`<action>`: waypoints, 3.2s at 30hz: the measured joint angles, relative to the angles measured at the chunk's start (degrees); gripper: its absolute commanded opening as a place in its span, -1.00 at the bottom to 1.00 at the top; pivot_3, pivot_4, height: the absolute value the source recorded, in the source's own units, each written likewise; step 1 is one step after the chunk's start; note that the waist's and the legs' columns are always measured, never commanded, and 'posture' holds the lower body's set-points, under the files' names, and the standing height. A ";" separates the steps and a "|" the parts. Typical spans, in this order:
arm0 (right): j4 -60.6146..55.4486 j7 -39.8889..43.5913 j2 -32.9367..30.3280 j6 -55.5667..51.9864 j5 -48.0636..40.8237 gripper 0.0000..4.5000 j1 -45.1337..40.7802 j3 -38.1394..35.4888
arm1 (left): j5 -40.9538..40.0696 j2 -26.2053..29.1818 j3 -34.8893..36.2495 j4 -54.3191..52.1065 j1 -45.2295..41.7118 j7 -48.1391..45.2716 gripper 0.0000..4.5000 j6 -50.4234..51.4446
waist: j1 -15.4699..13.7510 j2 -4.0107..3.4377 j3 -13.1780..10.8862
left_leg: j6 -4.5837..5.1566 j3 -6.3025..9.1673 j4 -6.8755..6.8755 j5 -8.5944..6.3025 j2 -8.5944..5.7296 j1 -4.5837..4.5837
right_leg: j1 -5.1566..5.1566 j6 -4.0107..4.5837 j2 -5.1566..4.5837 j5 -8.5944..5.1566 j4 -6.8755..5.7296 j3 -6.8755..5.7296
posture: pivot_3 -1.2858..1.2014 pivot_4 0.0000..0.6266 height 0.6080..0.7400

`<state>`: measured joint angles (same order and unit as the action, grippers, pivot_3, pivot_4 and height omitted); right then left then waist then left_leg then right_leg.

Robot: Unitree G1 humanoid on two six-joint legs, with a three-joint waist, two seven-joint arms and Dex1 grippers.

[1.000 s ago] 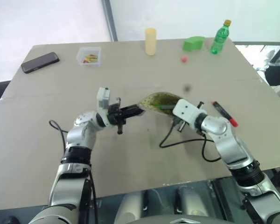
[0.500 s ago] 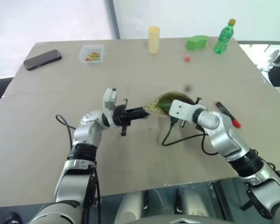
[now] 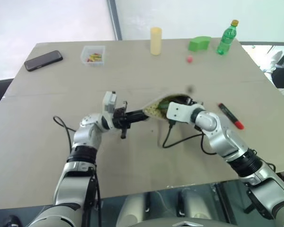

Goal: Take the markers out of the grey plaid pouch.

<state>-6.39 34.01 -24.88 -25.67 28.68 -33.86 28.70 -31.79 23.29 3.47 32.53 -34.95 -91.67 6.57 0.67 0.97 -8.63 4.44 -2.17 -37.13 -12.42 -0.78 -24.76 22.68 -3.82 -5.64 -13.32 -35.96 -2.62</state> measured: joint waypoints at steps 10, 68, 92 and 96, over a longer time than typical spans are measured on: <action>-5.35 6.54 5.80 -12.12 -7.45 0.45 -0.37 -4.62 | -1.88 1.73 -3.68 3.34 -0.09 -0.44 -1.00 -4.23 | -0.07 0.01 0.01 | 0.02 0.05 -0.05 -0.01 -0.02 -0.01 | -0.01 0.01 -0.01 0.01 -0.03 -0.01 | 0.03 -0.52 0.94; 25.52 -12.15 8.05 18.59 0.48 0.67 -6.38 0.83 | -4.44 2.81 -7.28 -3.43 4.30 2.02 -1.00 -6.63 | 0.45 0.12 0.09 | -0.01 -0.01 -0.10 0.00 0.04 0.14 | -0.04 0.02 0.09 0.01 -0.25 0.12 | 0.03 -0.52 0.94; 34.24 -20.08 9.50 29.90 2.01 0.99 -8.43 1.83 | -4.22 2.29 -6.03 -6.29 7.79 3.55 -1.00 -6.48 | 1.49 0.16 0.12 | -0.06 -0.03 -0.10 0.03 0.06 0.36 | -0.12 0.03 0.10 0.00 -0.45 0.22 | 0.03 -0.52 0.94; 36.38 -21.89 9.80 32.03 1.35 0.99 -8.62 1.83 | -4.20 2.05 -5.79 -6.52 8.19 3.89 -1.00 -6.39 | 1.56 0.16 0.13 | -0.07 -0.05 -0.09 0.04 0.08 0.45 | -0.16 0.03 0.10 0.00 -0.50 0.25 | 0.03 -0.52 0.94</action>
<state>29.99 12.12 -15.08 6.36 30.03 -42.48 30.53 -35.99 25.33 -2.32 26.01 -26.77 -87.78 0.17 2.23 1.12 -8.51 4.36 -2.23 -37.22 -12.38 -0.70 -24.32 22.51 -3.78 -5.54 -13.32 -36.45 -2.37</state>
